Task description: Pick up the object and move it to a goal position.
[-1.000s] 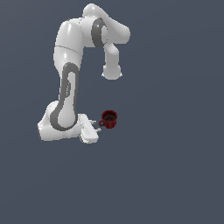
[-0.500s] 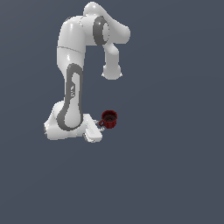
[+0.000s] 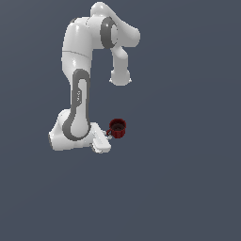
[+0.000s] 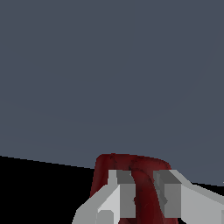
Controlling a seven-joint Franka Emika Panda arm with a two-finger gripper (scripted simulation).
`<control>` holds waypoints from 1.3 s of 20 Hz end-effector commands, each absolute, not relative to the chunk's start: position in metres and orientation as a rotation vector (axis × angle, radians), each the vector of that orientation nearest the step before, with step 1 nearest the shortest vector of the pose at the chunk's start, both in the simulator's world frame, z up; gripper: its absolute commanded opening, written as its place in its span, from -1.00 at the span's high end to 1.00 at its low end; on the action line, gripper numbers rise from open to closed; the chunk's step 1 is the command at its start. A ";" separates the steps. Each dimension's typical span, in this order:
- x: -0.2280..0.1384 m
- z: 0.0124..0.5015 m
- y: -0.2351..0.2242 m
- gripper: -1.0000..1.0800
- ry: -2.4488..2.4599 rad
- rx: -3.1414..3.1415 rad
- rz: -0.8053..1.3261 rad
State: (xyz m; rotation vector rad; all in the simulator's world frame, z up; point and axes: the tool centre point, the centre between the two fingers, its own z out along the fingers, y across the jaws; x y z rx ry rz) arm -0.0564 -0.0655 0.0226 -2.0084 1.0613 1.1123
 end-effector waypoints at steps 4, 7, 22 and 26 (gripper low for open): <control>-0.056 0.022 -0.065 1.00 1.061 -2.008 1.113; -0.057 0.025 -0.066 1.00 1.061 -2.008 1.113; -0.065 0.122 -0.075 1.00 1.061 -2.008 1.113; -0.069 0.170 -0.079 1.00 1.062 -2.009 1.113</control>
